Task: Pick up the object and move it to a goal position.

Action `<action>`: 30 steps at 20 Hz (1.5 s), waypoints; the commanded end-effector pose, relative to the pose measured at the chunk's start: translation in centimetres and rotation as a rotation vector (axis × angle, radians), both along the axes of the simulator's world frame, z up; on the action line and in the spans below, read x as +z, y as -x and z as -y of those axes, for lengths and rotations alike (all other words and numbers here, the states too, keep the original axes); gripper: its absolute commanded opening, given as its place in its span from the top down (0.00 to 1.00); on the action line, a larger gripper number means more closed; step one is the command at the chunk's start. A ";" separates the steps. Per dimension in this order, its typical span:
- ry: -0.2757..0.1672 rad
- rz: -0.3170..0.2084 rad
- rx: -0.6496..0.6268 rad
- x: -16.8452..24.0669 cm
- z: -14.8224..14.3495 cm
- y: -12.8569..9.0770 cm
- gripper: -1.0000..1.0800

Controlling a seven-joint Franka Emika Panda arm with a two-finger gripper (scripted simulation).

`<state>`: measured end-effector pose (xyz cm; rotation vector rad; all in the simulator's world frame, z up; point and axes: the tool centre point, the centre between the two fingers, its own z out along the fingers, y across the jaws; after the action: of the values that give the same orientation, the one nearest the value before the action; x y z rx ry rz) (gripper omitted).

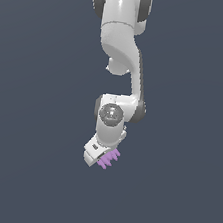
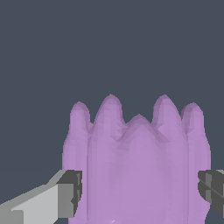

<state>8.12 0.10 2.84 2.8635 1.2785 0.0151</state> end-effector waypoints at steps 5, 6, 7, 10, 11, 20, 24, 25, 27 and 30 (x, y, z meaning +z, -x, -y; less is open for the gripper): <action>-0.001 -0.011 0.002 -1.4 -0.1 0.3 1.00; -0.001 -0.011 0.002 -1.4 -0.1 0.3 1.00; -0.001 -0.011 0.002 -1.4 -0.1 0.3 1.00; -0.001 -0.011 0.002 -1.4 -0.1 0.3 1.00; -0.001 -0.011 0.002 -1.4 -0.1 0.3 1.00; 0.002 0.010 0.000 0.6 0.0 -0.3 1.00; 0.002 0.009 0.000 1.8 -0.5 0.1 1.00; 0.002 0.009 0.000 2.3 -0.6 0.3 1.00; 0.002 0.008 0.000 3.2 -1.0 0.6 1.00; 0.002 0.007 0.000 5.2 -1.7 1.3 1.00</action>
<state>7.13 1.45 6.97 2.8593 1.2765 0.0222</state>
